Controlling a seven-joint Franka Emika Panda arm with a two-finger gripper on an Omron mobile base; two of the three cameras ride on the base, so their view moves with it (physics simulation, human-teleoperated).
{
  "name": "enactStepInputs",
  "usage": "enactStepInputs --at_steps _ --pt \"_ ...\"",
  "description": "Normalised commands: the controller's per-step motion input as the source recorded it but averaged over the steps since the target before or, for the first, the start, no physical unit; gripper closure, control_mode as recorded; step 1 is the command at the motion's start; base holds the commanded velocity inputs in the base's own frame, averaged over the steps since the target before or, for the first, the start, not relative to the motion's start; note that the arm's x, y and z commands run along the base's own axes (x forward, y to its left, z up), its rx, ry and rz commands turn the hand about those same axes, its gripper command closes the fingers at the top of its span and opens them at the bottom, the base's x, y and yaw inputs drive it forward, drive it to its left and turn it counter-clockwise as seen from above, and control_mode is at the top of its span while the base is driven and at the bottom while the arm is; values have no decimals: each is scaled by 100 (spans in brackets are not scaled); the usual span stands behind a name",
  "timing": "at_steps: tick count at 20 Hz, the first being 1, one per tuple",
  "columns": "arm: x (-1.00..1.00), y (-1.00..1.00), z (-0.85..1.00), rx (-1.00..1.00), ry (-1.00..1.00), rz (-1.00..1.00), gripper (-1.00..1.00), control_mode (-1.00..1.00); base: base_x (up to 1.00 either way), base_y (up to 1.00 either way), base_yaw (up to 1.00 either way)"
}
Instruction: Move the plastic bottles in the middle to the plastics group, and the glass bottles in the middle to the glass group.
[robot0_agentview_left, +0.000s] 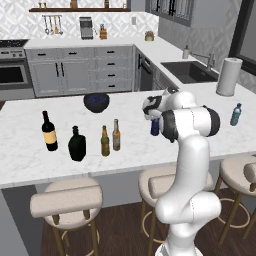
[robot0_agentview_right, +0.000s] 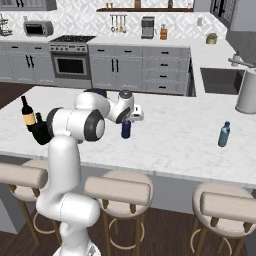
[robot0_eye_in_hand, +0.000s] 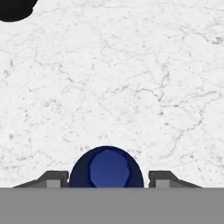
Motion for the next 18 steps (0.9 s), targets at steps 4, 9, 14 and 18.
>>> enactStepInputs --at_steps 4,9,14,18 --pt "0 0 0 0 0 0 100 -100 0 0 0" --pt "-20 -9 23 0 0 0 100 -100 0 0 0" --pt "-57 -64 68 0 0 -5 100 -100 0 0 0" --pt "-35 -99 50 0 0 -10 100 -100 0 0 0"
